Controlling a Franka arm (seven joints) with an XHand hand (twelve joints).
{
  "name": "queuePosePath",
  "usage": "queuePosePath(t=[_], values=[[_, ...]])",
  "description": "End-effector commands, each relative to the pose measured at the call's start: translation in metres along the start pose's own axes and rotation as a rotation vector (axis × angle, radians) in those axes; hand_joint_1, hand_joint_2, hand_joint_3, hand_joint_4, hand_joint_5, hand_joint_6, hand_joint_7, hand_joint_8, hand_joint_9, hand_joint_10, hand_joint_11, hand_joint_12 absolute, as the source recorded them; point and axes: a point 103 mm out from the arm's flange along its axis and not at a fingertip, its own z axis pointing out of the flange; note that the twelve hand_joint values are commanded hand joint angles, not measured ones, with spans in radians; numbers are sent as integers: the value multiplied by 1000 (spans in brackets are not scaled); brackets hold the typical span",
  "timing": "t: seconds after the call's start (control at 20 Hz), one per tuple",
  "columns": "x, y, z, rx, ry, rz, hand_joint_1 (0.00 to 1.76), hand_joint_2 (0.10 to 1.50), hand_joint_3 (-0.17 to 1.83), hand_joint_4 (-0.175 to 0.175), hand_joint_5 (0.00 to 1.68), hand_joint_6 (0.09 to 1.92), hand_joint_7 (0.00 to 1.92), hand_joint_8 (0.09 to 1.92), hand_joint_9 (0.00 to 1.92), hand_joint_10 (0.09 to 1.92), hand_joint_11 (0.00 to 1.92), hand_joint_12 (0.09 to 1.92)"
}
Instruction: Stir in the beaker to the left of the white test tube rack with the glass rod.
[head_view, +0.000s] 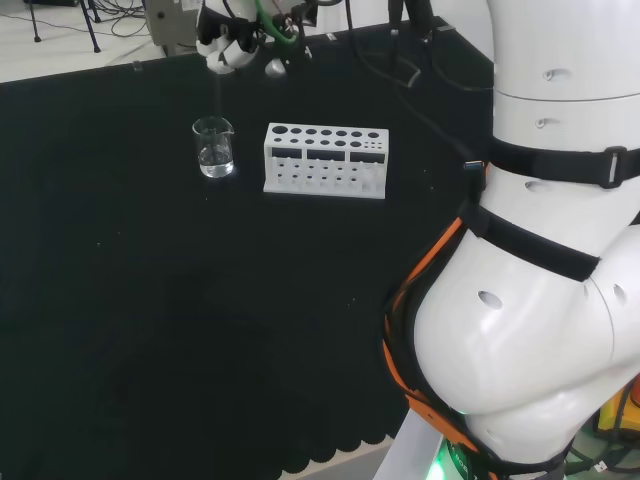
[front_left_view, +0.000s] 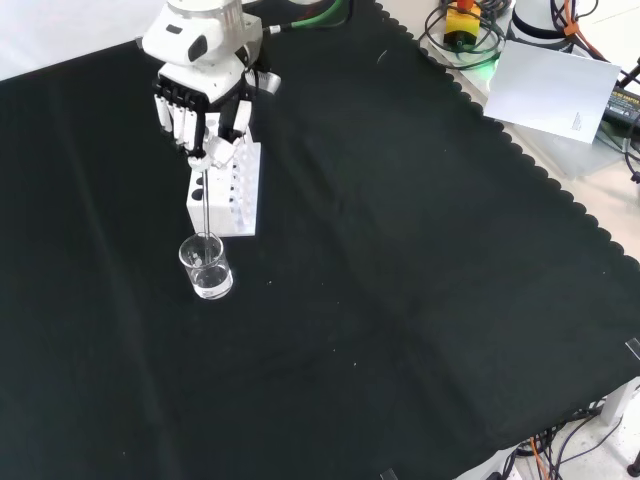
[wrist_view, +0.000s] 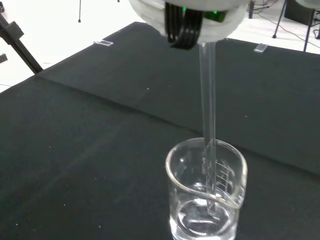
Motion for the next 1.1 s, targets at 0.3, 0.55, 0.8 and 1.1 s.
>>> queuePosePath(t=[0.3,0.55,0.8,1.1], values=[[15,34,20,25,8,-38,1306,833,407,-175,1198,399,1197,1020,1733,549,1460,1009],[-7,23,15,23,-6,-3,1305,834,404,-175,1197,399,1197,1019,1733,550,1460,1009],[-29,5,8,12,-14,49,1305,836,401,-175,1197,399,1195,1020,1733,552,1460,1010],[-27,-10,3,13,-21,47,1305,838,398,-175,1197,398,1195,1021,1733,553,1460,1010]])
